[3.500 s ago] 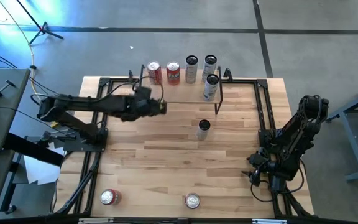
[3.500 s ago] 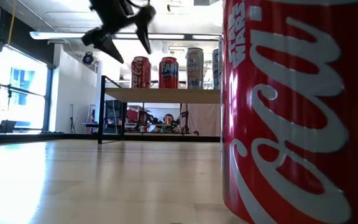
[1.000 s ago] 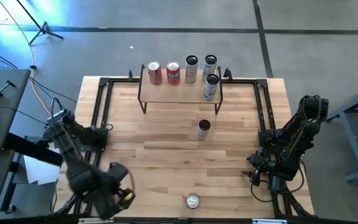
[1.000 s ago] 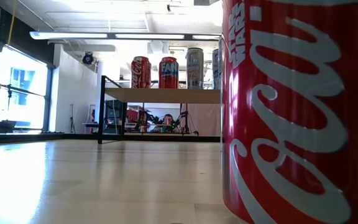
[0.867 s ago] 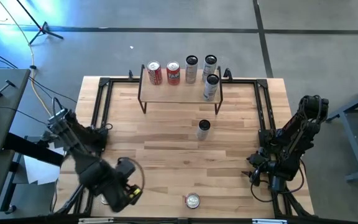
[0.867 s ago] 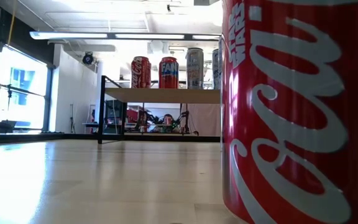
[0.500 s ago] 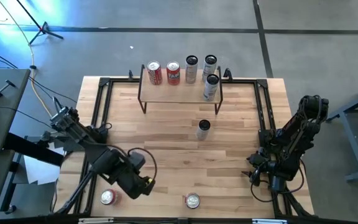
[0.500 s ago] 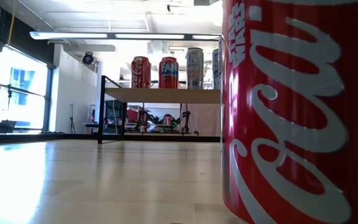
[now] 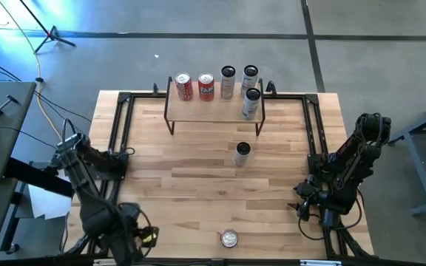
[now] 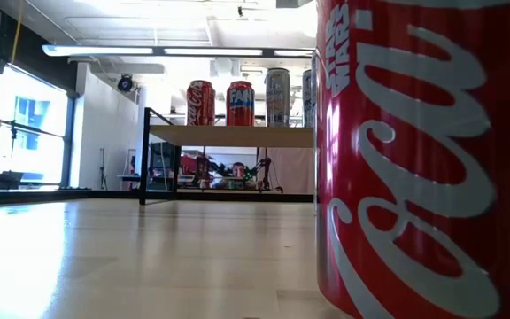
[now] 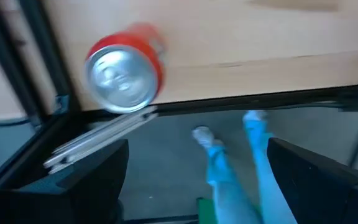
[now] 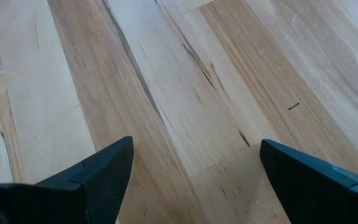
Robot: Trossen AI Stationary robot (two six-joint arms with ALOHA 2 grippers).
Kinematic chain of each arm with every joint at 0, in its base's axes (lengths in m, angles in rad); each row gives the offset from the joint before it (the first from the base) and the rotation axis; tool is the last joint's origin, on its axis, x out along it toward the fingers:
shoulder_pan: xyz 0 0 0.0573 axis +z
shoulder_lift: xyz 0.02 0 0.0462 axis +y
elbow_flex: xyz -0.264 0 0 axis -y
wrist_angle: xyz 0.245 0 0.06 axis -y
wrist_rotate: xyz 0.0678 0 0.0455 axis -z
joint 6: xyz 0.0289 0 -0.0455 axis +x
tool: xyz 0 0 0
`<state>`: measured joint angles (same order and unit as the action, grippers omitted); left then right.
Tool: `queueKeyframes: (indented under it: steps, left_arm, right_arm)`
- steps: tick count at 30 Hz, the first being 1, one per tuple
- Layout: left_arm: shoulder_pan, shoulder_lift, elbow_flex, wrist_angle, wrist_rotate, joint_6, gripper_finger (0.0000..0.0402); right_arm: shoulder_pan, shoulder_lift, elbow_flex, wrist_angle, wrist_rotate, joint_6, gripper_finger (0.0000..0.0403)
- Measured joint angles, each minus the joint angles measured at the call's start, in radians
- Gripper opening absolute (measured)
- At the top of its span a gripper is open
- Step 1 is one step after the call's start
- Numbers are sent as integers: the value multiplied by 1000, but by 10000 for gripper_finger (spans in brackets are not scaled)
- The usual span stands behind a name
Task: Place canned beverage on shelf
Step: Put the red soda can on the shelf aligned with the red soda can
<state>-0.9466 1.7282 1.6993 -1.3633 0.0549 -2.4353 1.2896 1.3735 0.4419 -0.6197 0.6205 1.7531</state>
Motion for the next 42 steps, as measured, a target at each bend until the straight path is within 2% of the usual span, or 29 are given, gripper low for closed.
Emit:
queueKeyframes:
  steps: [4, 6, 12, 19, 25, 33, 42]
  left_arm:
    - [5, 42, 0, -12, 87, -19, 363]
    - [5, 58, 0, -33, 96, -20, 363]
    - [-25, 72, 0, -66, 83, -55, 363]
    - [-46, 85, 0, -197, 27, -75, 363]
    - [-55, 95, 0, -179, 36, -84, 363]
    - [-115, 97, 0, -80, -19, -90, 363]
    - [-134, 149, -1, -172, 4, -137, 363]
  right_arm:
    - [0, 0, 0, 0, 0, 0, 339]
    - [0, 0, 0, 0, 0, 0, 339]
    - [0, 0, 0, 0, 1, 0, 339]
    - [0, 0, 0, 0, 0, 0, 339]
    - [0, 0, 0, 0, 0, 0, 339]
    - [0, 0, 0, 0, 0, 0, 339]
    - [0, 0, 0, 0, 0, 0, 339]
